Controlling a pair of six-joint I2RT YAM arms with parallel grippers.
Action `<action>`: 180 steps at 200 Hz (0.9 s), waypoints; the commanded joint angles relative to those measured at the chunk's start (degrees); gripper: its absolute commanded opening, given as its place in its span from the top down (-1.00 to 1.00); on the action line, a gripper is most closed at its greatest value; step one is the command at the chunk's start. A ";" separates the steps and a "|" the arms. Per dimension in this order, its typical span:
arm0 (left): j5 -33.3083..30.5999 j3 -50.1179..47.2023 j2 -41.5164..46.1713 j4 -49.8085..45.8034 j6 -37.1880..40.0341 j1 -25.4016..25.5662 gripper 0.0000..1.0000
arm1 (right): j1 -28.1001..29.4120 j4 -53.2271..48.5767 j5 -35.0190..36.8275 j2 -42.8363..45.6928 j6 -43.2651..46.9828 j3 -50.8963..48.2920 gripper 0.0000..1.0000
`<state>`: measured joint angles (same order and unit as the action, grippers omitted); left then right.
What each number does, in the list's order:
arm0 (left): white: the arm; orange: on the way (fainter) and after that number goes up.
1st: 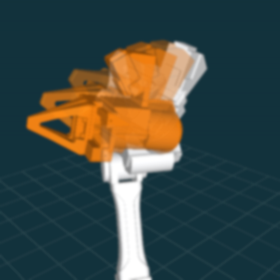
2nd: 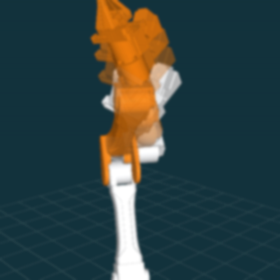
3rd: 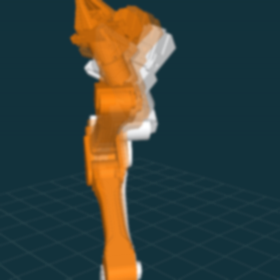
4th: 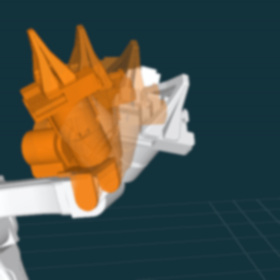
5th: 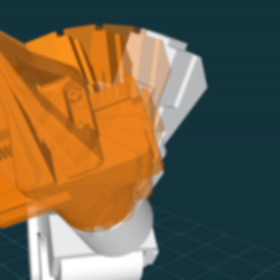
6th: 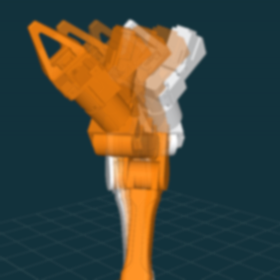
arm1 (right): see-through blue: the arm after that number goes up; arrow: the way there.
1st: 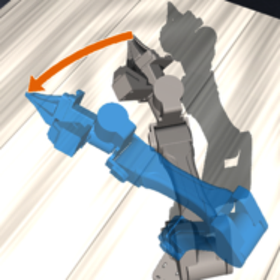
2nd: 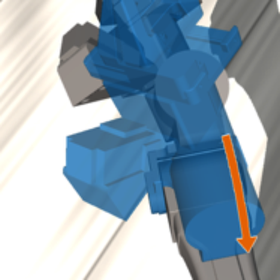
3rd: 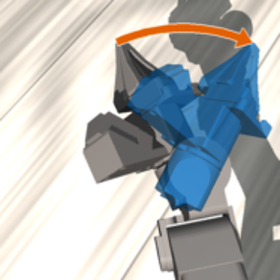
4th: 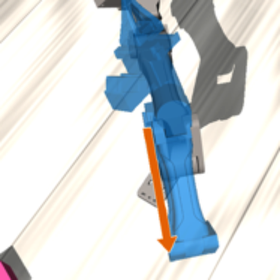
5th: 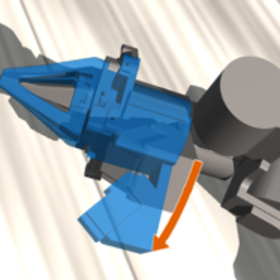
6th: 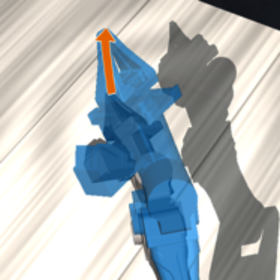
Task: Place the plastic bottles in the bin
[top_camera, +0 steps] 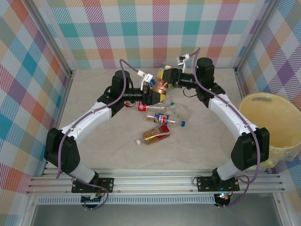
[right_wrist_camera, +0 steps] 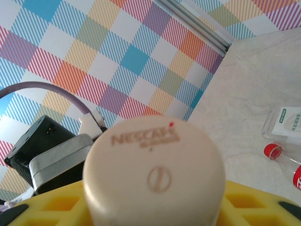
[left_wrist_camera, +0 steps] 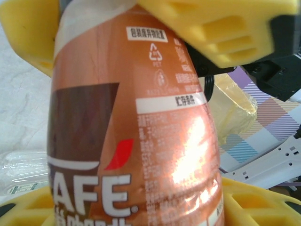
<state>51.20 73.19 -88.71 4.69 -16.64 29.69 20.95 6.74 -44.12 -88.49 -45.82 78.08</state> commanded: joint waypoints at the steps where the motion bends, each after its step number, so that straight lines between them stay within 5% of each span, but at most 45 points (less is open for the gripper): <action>1: 0.57 2.02 -0.48 -0.05 0.71 0.54 -0.14 | 0.40 3.30 0.69 -0.59 -0.38 0.05 0.08; 34: -1.42 2.70 -0.67 -2.61 1.60 0.59 -0.32 | 0.41 2.15 1.93 -0.55 0.72 0.24 0.25; 74: -6.51 3.24 -0.55 -7.13 2.58 0.63 -0.99 | 0.41 -2.61 5.83 -0.21 2.49 0.72 0.38; 129: -12.51 -0.51 2.12 -5.36 1.27 0.63 -1.00 | 0.36 -14.21 19.28 2.58 9.21 2.19 0.48; 180: -11.43 -9.08 8.18 4.47 -2.37 -0.06 -1.00 | 0.07 -28.66 41.62 10.58 20.28 5.15 0.50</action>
<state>40.56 65.67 -84.42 3.86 -17.47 29.91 21.04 -14.76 -15.90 -85.01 -33.41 80.20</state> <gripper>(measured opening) 0.999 0.391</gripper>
